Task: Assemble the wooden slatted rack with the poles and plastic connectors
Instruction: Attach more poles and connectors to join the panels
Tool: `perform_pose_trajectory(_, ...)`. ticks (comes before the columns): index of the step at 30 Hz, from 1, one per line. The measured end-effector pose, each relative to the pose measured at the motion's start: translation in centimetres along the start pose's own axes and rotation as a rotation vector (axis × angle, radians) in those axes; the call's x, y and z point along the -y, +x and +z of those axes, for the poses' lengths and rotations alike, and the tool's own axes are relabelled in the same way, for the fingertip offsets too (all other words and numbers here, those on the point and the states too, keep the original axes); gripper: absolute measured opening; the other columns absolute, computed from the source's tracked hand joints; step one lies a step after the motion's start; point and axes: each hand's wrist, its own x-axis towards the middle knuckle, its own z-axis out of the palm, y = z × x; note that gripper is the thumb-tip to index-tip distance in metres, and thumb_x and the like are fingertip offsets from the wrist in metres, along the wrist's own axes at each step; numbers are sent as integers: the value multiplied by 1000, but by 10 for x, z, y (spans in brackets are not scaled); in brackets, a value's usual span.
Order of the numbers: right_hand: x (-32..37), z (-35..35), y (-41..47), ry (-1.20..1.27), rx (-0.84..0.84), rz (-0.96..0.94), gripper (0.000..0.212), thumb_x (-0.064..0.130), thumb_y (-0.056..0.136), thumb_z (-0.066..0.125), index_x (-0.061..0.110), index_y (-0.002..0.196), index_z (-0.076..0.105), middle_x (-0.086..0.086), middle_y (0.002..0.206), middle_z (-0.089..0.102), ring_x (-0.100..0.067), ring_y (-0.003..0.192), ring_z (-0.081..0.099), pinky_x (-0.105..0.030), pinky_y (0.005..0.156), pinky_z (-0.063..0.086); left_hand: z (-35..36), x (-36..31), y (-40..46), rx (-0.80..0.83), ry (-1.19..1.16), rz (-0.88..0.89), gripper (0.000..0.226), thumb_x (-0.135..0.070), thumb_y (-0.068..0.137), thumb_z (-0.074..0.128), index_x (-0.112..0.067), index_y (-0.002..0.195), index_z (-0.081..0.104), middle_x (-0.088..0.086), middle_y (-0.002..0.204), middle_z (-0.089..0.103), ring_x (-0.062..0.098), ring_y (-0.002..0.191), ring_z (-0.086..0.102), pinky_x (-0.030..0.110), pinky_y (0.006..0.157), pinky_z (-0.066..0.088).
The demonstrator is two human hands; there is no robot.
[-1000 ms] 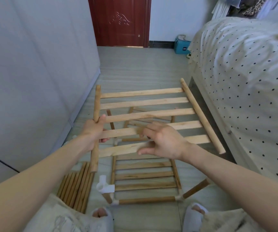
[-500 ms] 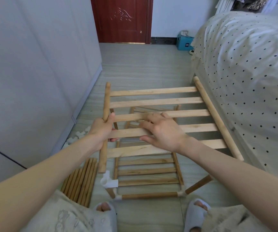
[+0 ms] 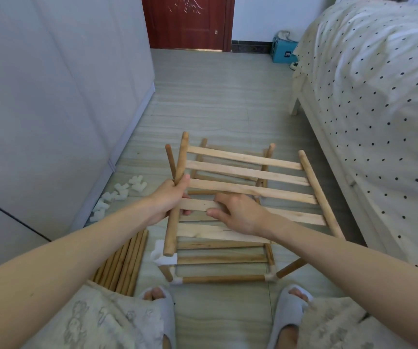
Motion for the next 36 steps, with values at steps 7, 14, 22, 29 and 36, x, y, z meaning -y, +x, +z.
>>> perform_pose_trajectory(7,-4,9,3,-14,-35,41,28,43,93,51,15,91,55,-7,92,63,-28,93,59,-33,76,42,-3,0,1,19,190,-8,40,-42,100,34,-16,128,41,2,99,57,17,87,58,35,79,54)
perform_pose_trajectory(14,-14,8,23,-161,-42,93,35,50,95,41,19,103,55,-11,105,66,-32,103,57,-37,87,36,-17,5,-3,51,352,-81,45,-41,101,29,-14,135,40,5,116,56,21,102,55,42,97,45)
perform_pose_trajectory(22,-12,18,50,-166,4,148,37,49,96,40,17,107,55,-12,109,65,-32,107,55,-38,91,34,-45,20,-10,24,366,-238,56,-43,101,28,-11,146,23,13,134,48,24,108,54,40,94,44)
perform_pose_trajectory(29,-7,22,67,-171,36,178,38,50,95,42,16,107,56,-11,114,63,-31,110,54,-38,86,35,-60,34,-14,5,288,-270,58,-44,100,29,-9,146,21,13,127,49,25,104,56,43,98,43)
perform_pose_trajectory(36,4,31,72,-169,92,129,38,48,96,42,18,115,56,-11,118,62,-31,112,53,-39,92,37,-66,35,-22,285,447,-408,80,-25,87,66,-9,148,17,12,129,53,24,112,57,41,95,47)
